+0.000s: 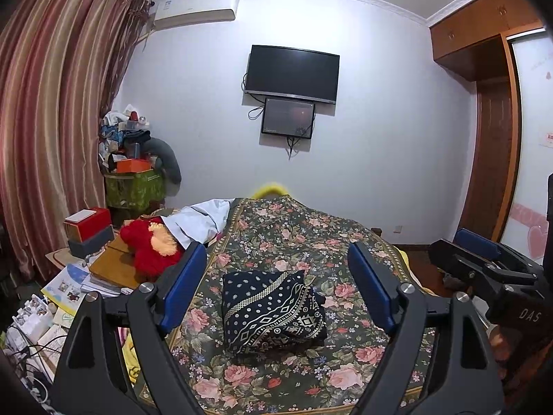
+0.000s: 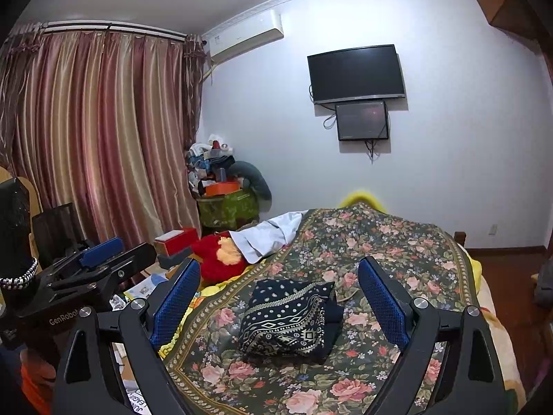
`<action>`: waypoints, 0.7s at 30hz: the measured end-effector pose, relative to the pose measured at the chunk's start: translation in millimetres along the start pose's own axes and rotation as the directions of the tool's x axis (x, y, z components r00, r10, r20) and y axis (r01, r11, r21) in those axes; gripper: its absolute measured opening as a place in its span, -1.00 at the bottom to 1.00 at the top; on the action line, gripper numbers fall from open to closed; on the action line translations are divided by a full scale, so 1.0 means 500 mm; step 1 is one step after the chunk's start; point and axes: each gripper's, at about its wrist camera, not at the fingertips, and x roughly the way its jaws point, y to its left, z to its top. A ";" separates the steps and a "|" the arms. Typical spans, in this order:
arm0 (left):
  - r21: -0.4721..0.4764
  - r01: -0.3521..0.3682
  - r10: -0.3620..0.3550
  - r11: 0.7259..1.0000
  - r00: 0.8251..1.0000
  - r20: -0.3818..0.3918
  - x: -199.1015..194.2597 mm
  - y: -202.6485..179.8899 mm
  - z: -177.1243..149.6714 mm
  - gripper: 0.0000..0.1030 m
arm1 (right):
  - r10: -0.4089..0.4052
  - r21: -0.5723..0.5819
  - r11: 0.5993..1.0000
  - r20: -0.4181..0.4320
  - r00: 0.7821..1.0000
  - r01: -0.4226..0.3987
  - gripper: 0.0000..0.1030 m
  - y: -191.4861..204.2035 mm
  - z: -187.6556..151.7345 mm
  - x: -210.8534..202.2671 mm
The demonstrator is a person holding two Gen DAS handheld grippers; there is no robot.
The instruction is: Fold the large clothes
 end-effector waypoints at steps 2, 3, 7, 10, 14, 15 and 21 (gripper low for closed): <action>-0.001 0.000 0.000 1.000 1.000 0.000 0.000 0.001 0.000 0.67 | -0.001 0.001 1.000 0.001 1.000 0.001 0.78 0.001 0.000 0.000; -0.003 -0.002 0.002 1.000 1.000 0.000 0.000 -0.001 -0.001 0.69 | -0.001 0.001 1.000 0.002 1.000 0.001 0.78 0.000 0.000 0.000; -0.005 -0.002 0.002 1.000 1.000 -0.003 0.003 -0.004 -0.003 0.72 | -0.002 0.004 1.000 0.001 1.000 0.002 0.78 0.001 0.001 0.001; -0.006 -0.001 0.001 1.000 1.000 -0.003 0.003 -0.007 -0.003 0.74 | -0.005 0.004 1.000 0.003 1.000 0.005 0.78 0.002 0.002 0.000; -0.005 0.010 -0.010 1.000 1.000 -0.007 0.006 -0.008 -0.003 0.77 | -0.007 0.003 1.000 0.004 1.000 0.007 0.78 0.004 0.002 0.000; -0.003 0.013 -0.013 1.000 1.000 -0.008 0.008 -0.007 -0.003 0.78 | -0.009 0.002 1.000 0.004 1.000 0.009 0.78 0.004 0.002 0.000; -0.001 0.028 -0.028 1.000 1.000 -0.004 0.007 -0.008 -0.002 0.78 | -0.011 0.003 1.000 0.005 1.000 0.011 0.79 0.006 0.003 0.000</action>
